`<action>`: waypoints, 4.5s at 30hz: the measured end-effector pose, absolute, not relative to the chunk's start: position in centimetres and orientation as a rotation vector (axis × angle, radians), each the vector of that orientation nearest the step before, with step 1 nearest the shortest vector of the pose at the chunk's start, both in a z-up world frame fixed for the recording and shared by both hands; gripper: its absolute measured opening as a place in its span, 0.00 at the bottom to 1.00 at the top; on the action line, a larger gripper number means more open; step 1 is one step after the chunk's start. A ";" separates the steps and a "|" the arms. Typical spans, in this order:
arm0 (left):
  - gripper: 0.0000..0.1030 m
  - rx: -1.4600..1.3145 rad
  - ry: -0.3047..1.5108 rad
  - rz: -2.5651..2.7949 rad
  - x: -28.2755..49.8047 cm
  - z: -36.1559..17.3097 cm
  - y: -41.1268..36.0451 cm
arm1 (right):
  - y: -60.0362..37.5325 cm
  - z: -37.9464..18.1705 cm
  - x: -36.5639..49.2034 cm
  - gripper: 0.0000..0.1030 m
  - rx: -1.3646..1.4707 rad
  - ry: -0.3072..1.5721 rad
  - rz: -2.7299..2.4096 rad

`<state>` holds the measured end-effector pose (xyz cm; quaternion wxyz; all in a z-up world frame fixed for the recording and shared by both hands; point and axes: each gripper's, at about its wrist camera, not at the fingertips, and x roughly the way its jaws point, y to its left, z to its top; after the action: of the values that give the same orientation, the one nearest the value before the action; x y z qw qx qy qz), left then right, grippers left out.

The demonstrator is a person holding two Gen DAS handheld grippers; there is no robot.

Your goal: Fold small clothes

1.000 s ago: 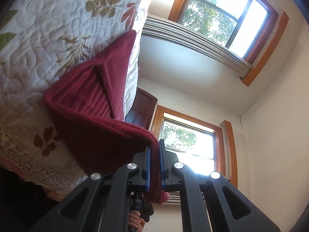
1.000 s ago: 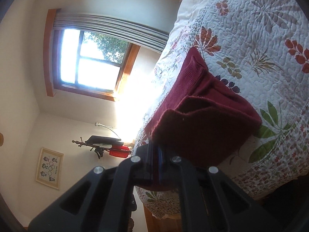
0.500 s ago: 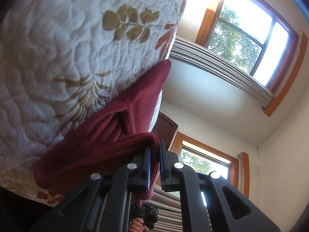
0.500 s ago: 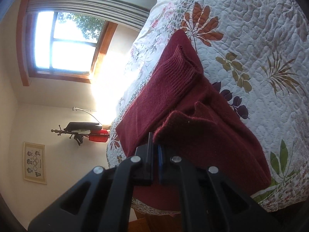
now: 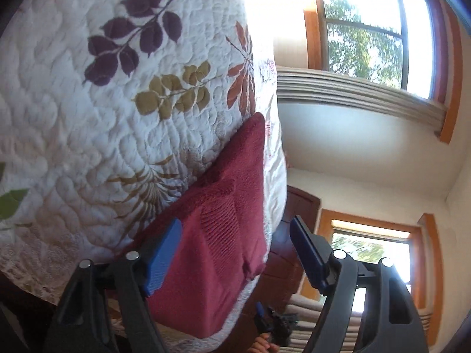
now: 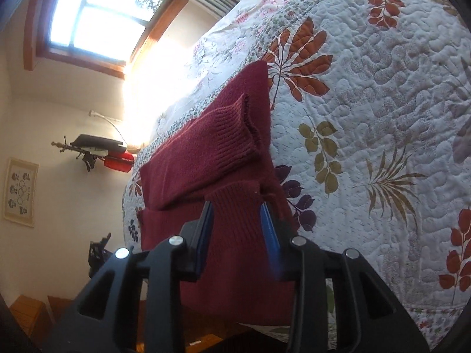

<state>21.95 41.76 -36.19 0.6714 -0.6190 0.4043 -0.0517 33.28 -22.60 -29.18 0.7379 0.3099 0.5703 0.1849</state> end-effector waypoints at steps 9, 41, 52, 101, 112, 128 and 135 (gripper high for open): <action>0.82 -0.874 1.214 -0.053 24.6 -34.8 37.8 | -20.1 -33.2 31.9 0.45 0.578 1.358 0.503; 0.39 -0.520 1.330 -0.299 30.2 -35.1 32.4 | -15.9 -34.0 33.4 0.31 0.377 1.385 0.394; 0.06 -0.457 1.167 -0.292 26.8 -30.2 32.1 | -16.5 -28.8 31.4 0.04 0.367 1.233 0.357; 0.06 -0.591 1.017 -0.311 51.9 -27.6 36.7 | -17.6 -25.4 56.4 0.04 0.312 1.111 0.239; 0.13 -0.766 1.358 -0.188 55.1 -39.5 38.6 | -19.6 -33.6 58.7 0.54 0.436 1.329 0.138; 0.11 -0.593 1.387 -0.170 56.4 -38.9 36.7 | -18.0 -37.1 59.3 0.08 0.373 1.487 0.159; 0.45 -0.636 1.267 -0.103 54.1 -35.3 38.7 | -18.5 -33.2 56.5 0.32 0.400 1.341 0.163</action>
<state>54.11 38.68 -35.25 0.7581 -0.2917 0.5814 -0.0471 56.52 -18.49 -33.25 0.7621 0.1837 0.6163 0.0752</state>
